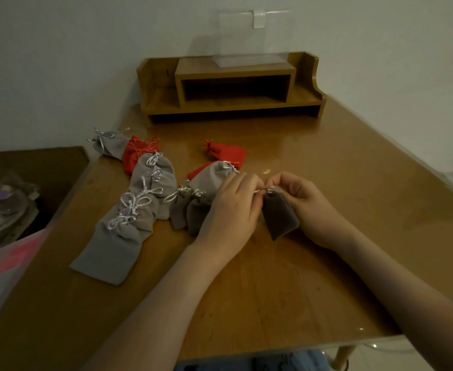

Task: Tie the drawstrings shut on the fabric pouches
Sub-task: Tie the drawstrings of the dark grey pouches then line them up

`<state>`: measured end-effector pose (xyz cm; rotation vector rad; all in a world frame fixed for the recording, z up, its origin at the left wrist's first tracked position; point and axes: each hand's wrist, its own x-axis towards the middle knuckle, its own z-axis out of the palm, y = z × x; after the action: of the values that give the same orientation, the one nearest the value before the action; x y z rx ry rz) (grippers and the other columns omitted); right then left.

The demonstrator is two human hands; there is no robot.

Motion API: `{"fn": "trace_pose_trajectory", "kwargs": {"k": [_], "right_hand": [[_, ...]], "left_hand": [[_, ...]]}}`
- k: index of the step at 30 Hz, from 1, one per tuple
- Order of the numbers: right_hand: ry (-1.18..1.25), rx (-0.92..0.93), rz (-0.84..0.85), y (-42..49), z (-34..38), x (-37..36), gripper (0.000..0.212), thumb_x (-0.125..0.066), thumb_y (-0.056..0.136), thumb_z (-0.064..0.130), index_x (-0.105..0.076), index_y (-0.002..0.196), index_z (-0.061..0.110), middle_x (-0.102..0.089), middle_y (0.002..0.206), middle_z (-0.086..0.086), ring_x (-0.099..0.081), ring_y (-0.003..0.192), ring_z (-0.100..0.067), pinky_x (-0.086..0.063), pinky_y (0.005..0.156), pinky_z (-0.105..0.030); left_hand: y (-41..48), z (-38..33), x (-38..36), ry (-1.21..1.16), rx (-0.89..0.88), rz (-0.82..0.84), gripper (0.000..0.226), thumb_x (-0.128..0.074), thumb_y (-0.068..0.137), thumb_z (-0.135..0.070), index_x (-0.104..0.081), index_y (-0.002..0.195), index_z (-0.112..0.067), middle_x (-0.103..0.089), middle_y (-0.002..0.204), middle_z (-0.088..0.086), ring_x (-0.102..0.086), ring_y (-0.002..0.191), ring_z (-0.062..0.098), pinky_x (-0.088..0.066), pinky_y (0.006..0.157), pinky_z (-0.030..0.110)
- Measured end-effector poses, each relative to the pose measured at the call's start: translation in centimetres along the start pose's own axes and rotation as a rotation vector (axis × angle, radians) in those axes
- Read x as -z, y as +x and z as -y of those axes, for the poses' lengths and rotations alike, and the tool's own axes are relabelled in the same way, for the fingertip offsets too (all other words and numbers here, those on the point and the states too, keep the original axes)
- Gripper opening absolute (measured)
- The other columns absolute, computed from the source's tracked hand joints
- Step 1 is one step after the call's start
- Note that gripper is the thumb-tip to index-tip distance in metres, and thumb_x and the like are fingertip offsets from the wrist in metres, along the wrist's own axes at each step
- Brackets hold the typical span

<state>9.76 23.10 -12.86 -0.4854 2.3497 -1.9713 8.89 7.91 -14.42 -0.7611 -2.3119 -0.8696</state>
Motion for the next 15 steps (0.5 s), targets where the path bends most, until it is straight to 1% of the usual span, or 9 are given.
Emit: {"fn": "trace_pose_trajectory", "kwargs": {"k": [3, 5, 6, 7, 9, 11, 13, 14, 15], "right_hand": [[-0.027, 0.014, 0.028, 0.07, 0.03, -0.05, 0.017, -0.042, 0.099, 0.011, -0.051, 0.096, -0.003, -0.054, 0.075, -0.011, -0.05, 0.06, -0.012, -0.042, 0.057, -0.021], [-0.038, 0.024, 0.045, 0.08, 0.07, -0.18, 0.018, -0.04, 0.1, 0.009, -0.05, 0.097, -0.004, -0.053, 0.074, -0.014, -0.051, 0.06, -0.013, -0.042, 0.058, -0.025], [-0.052, 0.032, 0.041, 0.07, 0.08, -0.17, 0.018, -0.039, 0.101, 0.008, -0.05, 0.097, -0.006, -0.054, 0.075, -0.016, -0.051, 0.06, -0.014, -0.043, 0.058, -0.026], [-0.07, 0.042, 0.036, 0.07, 0.08, -0.11, 0.02, -0.039, 0.101, 0.007, -0.05, 0.099, -0.009, -0.055, 0.079, -0.022, -0.052, 0.061, -0.02, -0.044, 0.059, -0.03], [-0.101, 0.066, 0.027, 0.08, -0.05, 0.08, 0.022, -0.04, 0.1, 0.005, -0.049, 0.108, -0.014, -0.056, 0.094, -0.034, -0.054, 0.076, -0.042, -0.048, 0.068, -0.046], [-0.114, 0.071, 0.018, 0.06, 0.0, 0.08, 0.023, -0.041, 0.099, 0.003, -0.048, 0.113, -0.014, -0.053, 0.104, -0.038, -0.049, 0.091, -0.053, -0.045, 0.079, -0.055], [-0.099, 0.078, 0.019, -0.01, 0.15, 0.06, 0.021, -0.041, 0.098, -0.001, -0.049, 0.114, -0.013, -0.053, 0.105, -0.037, -0.049, 0.096, -0.053, -0.044, 0.083, -0.056], [-0.101, 0.088, 0.017, -0.06, 0.18, 0.16, 0.019, -0.042, 0.097, -0.003, -0.05, 0.111, -0.012, -0.056, 0.102, -0.033, -0.054, 0.096, -0.046, -0.046, 0.083, -0.052], [-0.113, 0.102, 0.018, -0.09, 0.17, 0.3, 0.016, -0.044, 0.095, -0.007, -0.052, 0.108, -0.01, -0.06, 0.096, -0.025, -0.06, 0.092, -0.034, -0.049, 0.08, -0.042]], "left_hand": [[-0.07, 0.18, -0.17, -0.129, 0.163, 0.009, 0.004, -0.054, 0.095, -0.018, -0.051, 0.095, -0.016, -0.049, 0.094, -0.007, -0.043, 0.087, 0.004, -0.037, 0.077, 0.012], [-0.02, 0.32, -0.15, -0.226, 0.316, 0.005, 0.014, -0.06, 0.092, -0.021, -0.047, 0.099, -0.022, -0.053, 0.097, -0.003, -0.053, 0.089, 0.011, -0.045, 0.076, 0.02], [0.08, 0.32, -0.09, -0.26, 0.373, 0.002, 0.015, -0.062, 0.091, -0.022, -0.048, 0.098, -0.023, -0.054, 0.094, -0.003, -0.055, 0.086, 0.013, -0.046, 0.072, 0.023], [0.16, 0.24, -0.02, -0.276, 0.4, 0.0, 0.012, -0.062, 0.091, -0.022, -0.051, 0.096, -0.021, -0.054, 0.089, -0.003, -0.055, 0.081, 0.013, -0.046, 0.069, 0.024], [0.3, -0.03, 0.1, -0.265, 0.369, -0.003, 0.008, -0.06, 0.092, -0.023, -0.058, 0.092, -0.015, -0.055, 0.083, -0.005, -0.056, 0.075, 0.011, -0.044, 0.065, 0.021], [0.29, -0.23, 0.2, -0.229, 0.305, -0.021, 0.009, -0.058, 0.092, -0.022, -0.061, 0.091, -0.013, -0.053, 0.084, -0.009, -0.053, 0.073, 0.007, -0.041, 0.065, 0.018], [0.25, -0.31, 0.26, -0.175, 0.234, -0.06, 0.009, -0.057, 0.093, -0.021, -0.062, 0.091, -0.013, -0.047, 0.083, -0.015, -0.048, 0.072, 0.003, -0.038, 0.065, 0.014], [0.21, -0.26, 0.27, -0.138, 0.186, -0.077, 0.011, -0.055, 0.093, -0.022, -0.061, 0.09, -0.013, -0.046, 0.083, -0.015, -0.047, 0.071, 0.003, -0.037, 0.064, 0.013], [0.17, -0.18, 0.29, -0.095, 0.131, -0.081, 0.014, -0.052, 0.093, -0.024, -0.06, 0.088, -0.013, -0.047, 0.084, -0.014, -0.046, 0.072, 0.004, -0.036, 0.064, 0.013]]}}
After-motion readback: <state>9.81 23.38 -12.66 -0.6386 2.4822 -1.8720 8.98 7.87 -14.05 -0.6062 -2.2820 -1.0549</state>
